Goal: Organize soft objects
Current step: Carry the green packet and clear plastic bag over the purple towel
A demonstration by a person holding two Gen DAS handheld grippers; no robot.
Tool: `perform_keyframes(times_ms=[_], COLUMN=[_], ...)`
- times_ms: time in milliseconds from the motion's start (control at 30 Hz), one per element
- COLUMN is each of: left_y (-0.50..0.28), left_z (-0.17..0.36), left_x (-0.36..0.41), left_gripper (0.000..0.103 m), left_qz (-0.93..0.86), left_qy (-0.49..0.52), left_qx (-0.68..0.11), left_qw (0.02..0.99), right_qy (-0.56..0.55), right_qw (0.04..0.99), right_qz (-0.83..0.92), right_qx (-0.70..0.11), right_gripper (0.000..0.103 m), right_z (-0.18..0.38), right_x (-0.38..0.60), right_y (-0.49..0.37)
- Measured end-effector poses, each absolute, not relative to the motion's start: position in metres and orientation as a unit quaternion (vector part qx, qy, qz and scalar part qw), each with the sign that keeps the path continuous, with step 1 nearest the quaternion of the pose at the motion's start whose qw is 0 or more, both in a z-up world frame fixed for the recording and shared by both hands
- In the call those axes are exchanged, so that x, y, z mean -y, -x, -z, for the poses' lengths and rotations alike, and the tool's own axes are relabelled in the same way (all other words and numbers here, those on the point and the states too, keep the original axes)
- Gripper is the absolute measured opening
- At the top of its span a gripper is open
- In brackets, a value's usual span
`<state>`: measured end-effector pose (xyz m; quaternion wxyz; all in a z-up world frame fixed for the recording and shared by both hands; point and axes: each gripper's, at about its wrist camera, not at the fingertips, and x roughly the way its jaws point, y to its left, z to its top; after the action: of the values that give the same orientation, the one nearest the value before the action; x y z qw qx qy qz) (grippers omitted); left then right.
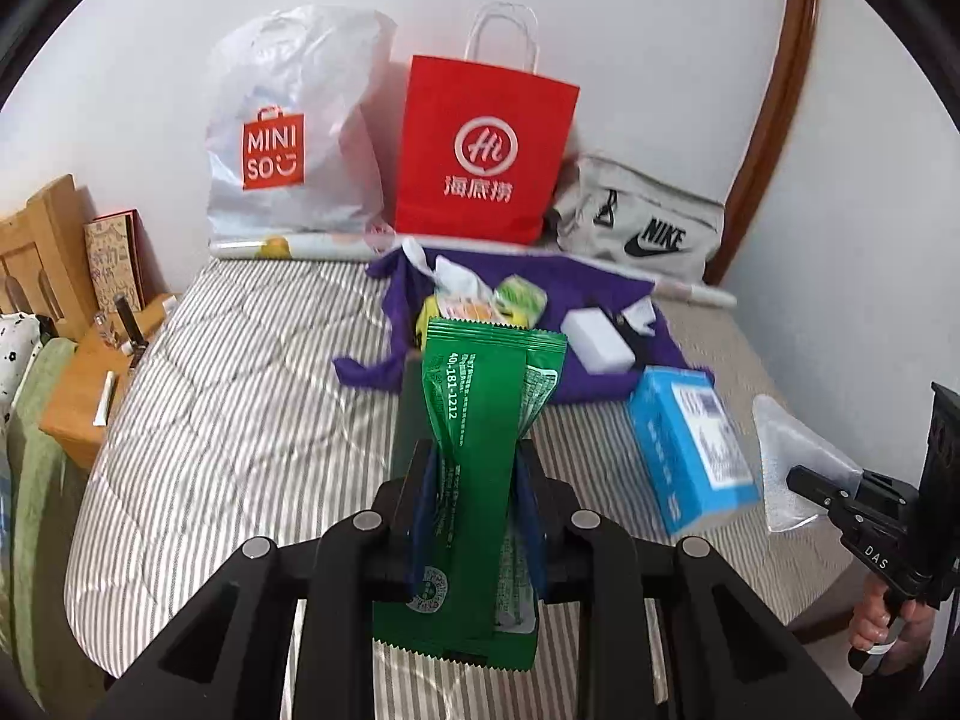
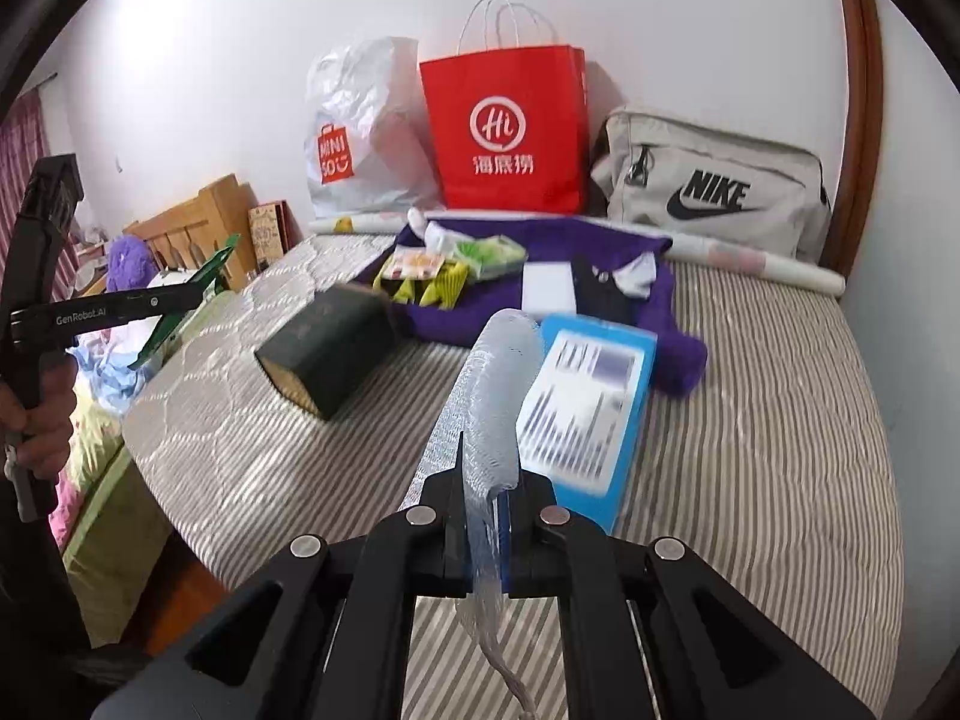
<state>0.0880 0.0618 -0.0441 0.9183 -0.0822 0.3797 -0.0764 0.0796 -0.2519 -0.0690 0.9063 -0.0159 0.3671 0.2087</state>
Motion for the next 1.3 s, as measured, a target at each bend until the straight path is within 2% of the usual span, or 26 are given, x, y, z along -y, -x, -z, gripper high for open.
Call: perform_keyframes(times_ms=[733, 1300], left_y=[-0.185, -0.274], left_z=[0.023, 0.055], left_x=[-0.054, -0.053], left_gripper=[0.024, 0.024], left_qz=[0.101, 0.123], left_qy=[0.085, 0.106], left_qx=[-0.373, -0.409], left_qw=[0.918, 0.898], right_qy=[0.030, 0.038], right_qw=[0.916, 0.903], right_qz=[-0.190, -0.208], right_qx=[-0.352, -0.373], right_gripper=[0.005, 0.005], right_z=[0.042, 0.061], right_x=[0.252, 0.221], right_y=[-0.184, -0.275])
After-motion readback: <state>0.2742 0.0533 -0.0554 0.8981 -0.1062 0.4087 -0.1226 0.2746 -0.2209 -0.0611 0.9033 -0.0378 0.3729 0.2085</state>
